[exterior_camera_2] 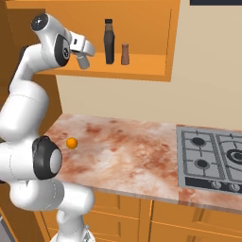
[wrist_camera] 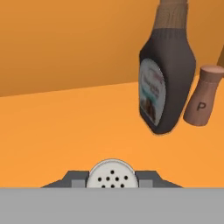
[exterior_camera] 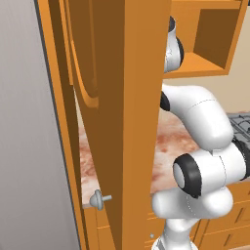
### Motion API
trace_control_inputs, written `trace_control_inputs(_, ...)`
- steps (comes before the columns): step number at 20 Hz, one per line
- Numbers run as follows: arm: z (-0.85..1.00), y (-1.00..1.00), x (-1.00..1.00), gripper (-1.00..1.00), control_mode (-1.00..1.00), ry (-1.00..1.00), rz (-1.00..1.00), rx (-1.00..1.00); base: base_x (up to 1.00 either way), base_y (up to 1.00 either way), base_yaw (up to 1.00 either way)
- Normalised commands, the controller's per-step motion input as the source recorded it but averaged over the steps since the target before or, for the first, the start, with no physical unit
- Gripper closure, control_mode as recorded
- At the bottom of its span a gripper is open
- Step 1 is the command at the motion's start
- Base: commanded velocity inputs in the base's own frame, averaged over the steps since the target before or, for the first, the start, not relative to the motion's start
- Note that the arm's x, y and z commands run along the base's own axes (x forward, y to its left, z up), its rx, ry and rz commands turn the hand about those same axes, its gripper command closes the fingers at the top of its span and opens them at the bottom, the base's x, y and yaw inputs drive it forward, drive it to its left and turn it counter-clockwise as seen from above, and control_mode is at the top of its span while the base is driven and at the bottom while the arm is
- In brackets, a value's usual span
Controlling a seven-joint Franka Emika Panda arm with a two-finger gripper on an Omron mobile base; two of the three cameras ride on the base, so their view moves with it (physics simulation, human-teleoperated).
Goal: There are various items on the counter. Only move the condiments/shakers into the cabinet.
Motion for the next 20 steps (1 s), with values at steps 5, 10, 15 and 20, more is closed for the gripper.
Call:
trace_control_inputs(5,0.14,0.00,0.00,1.00,-1.00,0.00,0.00,0.01,0.00,0.00,0.00)
trace_control_inputs(10,-0.04,0.00,0.10,1.00,-1.00,-0.12,0.00,0.00,0.00,0.00,0.00)
trace_control_inputs(15,-0.18,0.00,0.32,1.00,-1.00,-0.10,0.00,0.00,0.00,0.00,0.00)
trace_control_inputs(20,-0.01,0.00,0.10,1.00,-1.00,0.00,0.00,0.00,0.00,0.00,0.00)
